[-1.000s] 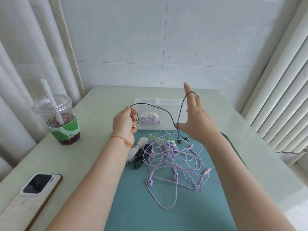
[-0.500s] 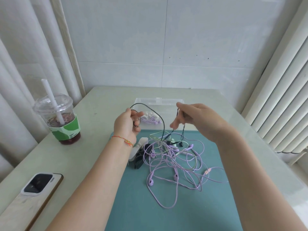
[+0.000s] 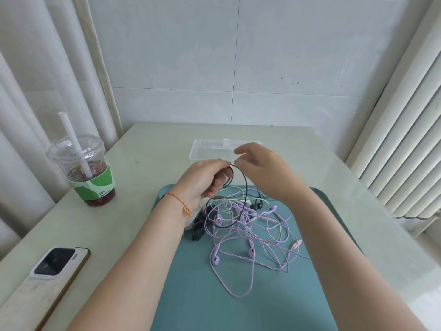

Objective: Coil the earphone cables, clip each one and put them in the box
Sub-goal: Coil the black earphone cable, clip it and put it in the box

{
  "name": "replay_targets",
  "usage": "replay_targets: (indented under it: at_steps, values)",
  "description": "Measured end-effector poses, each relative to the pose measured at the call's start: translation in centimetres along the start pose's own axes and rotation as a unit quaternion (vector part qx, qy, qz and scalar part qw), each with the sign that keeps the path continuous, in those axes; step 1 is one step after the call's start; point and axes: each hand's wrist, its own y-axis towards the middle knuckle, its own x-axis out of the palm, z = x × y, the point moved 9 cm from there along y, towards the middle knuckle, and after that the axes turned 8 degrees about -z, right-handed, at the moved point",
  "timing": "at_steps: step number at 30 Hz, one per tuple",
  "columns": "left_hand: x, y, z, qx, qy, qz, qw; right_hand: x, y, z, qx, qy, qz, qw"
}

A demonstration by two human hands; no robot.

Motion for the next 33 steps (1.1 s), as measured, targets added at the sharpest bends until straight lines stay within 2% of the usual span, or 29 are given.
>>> replay_targets:
  at_steps: [2,5,7,9,12,14,16,19,24,30,33]
  values:
    - [0.4,-0.2,0.4,0.007,-0.013,-0.022,1.0,0.5,0.0,0.0,0.005,0.016,-0.021,1.0]
    - [0.6,-0.5,0.6,0.004,-0.039,-0.041,0.998,0.3,-0.1,0.6,0.021,0.106,-0.022,0.994]
    - [1.2,-0.6,0.6,-0.009,-0.105,-0.078,0.991,0.1,-0.1,1.2,0.038,0.138,-0.018,0.99]
    - [1.8,-0.7,0.6,-0.019,-0.223,-0.116,0.968,0.0,0.1,1.8,0.055,0.153,-0.01,0.987]
    - [1.7,-0.7,1.5,0.013,-0.383,-0.126,0.915,0.4,0.2,1.9,0.061,0.171,-0.007,0.983]
    - [1.4,-0.8,2.3,0.052,-0.442,-0.126,0.886,1.0,0.1,1.6,0.062,0.183,-0.014,0.981]
    - [1.2,-1.0,2.9,0.077,-0.464,-0.118,0.875,1.8,0.0,1.2,0.062,0.182,-0.041,0.981]
    - [0.6,-1.1,3.0,0.097,-0.407,-0.076,0.905,2.7,-0.4,0.7,0.056,0.162,-0.091,0.981]
    - [-1.0,-1.4,3.2,0.143,-0.268,0.014,0.953,2.9,-0.9,0.5,0.067,0.12,-0.134,0.981]
    - [-0.7,-1.7,3.4,0.182,-0.139,0.047,0.972,3.1,-1.5,-0.5,0.045,0.013,-0.176,0.983]
    - [-0.4,-1.9,3.9,0.198,-0.064,0.056,0.977,2.4,-1.5,-0.6,0.039,0.012,-0.153,0.987]
